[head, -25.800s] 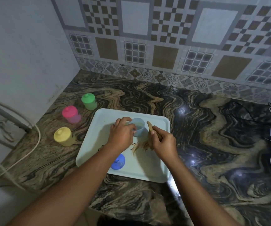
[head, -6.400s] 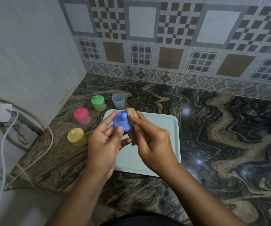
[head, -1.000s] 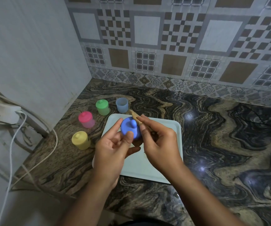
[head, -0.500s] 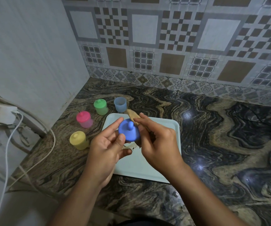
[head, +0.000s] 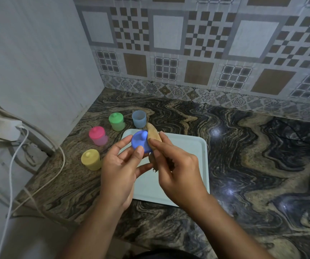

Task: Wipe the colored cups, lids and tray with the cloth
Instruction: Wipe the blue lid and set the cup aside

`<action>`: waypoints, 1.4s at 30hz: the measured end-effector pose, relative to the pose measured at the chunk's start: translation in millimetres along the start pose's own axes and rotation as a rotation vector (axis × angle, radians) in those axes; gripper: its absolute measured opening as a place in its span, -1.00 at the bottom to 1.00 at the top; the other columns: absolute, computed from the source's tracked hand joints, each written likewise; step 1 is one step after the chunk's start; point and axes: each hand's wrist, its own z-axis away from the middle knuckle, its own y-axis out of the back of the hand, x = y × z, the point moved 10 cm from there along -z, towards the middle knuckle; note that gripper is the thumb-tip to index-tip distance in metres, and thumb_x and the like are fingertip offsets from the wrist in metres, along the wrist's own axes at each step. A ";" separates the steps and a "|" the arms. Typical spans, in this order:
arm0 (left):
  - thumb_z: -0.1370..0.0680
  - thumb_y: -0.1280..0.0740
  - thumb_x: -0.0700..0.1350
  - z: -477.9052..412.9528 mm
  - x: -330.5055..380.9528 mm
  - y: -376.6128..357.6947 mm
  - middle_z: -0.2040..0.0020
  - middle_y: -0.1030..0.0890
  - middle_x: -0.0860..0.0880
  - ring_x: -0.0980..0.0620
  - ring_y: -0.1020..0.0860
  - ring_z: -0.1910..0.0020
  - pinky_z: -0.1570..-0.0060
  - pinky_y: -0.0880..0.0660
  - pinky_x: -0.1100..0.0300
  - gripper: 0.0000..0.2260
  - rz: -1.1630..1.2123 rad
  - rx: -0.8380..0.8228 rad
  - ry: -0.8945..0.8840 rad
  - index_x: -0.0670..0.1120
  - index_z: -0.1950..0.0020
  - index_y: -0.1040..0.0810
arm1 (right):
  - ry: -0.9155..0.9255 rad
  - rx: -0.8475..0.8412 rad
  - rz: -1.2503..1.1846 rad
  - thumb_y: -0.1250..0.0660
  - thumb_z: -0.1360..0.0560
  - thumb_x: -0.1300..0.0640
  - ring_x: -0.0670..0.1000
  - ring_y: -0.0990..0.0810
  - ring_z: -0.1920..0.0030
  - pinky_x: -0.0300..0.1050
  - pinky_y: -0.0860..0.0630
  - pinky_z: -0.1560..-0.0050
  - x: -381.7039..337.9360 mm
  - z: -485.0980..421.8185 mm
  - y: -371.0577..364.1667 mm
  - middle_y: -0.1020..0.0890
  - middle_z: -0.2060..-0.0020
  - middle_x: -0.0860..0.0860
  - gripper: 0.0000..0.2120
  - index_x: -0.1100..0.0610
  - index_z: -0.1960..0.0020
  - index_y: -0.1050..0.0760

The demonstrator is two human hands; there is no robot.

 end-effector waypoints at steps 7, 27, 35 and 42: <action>-0.60 -0.25 -0.25 0.1 -1.8 -3.0 -0.07 -0.68 -0.11 0.05 -0.61 0.05 0.28 -0.57 0.19 -0.67 0.007 -0.103 0.071 -0.09 -0.36 -0.52 | -0.251 0.020 -0.108 -0.30 -0.61 0.22 -0.11 -0.73 0.07 -0.19 -0.63 0.10 27.7 -12.8 9.3 -0.75 -0.03 0.04 -0.75 0.07 -0.21 -0.66; -0.59 -0.25 -0.14 0.1 1.7 -13.8 -0.20 -0.63 -0.15 -0.02 -0.62 -0.10 0.15 -0.61 0.06 -0.60 -0.092 -0.233 0.056 0.02 -0.44 -0.45 | -0.168 -0.008 -0.144 -0.31 -0.58 0.29 -0.20 -0.58 -0.29 -0.36 -0.56 -0.08 7.0 -14.1 10.9 -0.66 -0.17 -0.04 -0.73 0.12 -0.22 -0.65; -0.61 -0.25 -0.23 -5.0 6.6 -4.9 -0.03 -0.70 -0.08 0.02 -0.62 0.03 0.30 -0.56 0.18 -0.67 -0.026 -0.130 0.027 -0.07 -0.37 -0.47 | -0.111 -0.016 -0.126 -0.31 -0.60 0.28 -0.16 -0.54 -0.35 -0.37 -0.53 -0.10 -2.5 -14.9 11.2 -0.73 -0.07 0.06 -0.81 0.21 -0.15 -0.64; -0.64 -0.20 -0.25 -3.7 6.4 -5.3 -0.05 -0.71 0.06 0.19 -0.62 0.08 0.31 -0.54 0.24 -0.70 -0.084 -0.168 0.019 0.02 -0.27 -0.57 | 0.011 0.009 0.029 -0.32 -0.56 0.33 -0.21 -0.49 -0.37 -0.33 -0.58 -0.04 -11.2 -23.9 13.1 -0.73 -0.04 0.03 -0.81 0.22 -0.11 -0.65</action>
